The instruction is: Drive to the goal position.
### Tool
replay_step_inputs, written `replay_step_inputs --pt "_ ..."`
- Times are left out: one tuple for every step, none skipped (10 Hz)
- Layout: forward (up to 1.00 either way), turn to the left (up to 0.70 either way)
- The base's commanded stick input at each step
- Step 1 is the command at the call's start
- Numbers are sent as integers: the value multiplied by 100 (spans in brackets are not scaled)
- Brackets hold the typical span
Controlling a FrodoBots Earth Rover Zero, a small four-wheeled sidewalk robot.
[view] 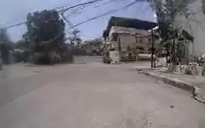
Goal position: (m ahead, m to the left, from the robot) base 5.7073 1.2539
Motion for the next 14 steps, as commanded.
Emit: replay_step_inputs --pt "100 0" --pt "100 0" --pt "100 0" --pt "100 0" --pt "100 0" --pt "100 0" --pt "100 0" --pt "100 0" --pt "100 0" --pt "100 0" --pt "100 0" --pt "100 0" --pt "100 0" --pt "100 0"
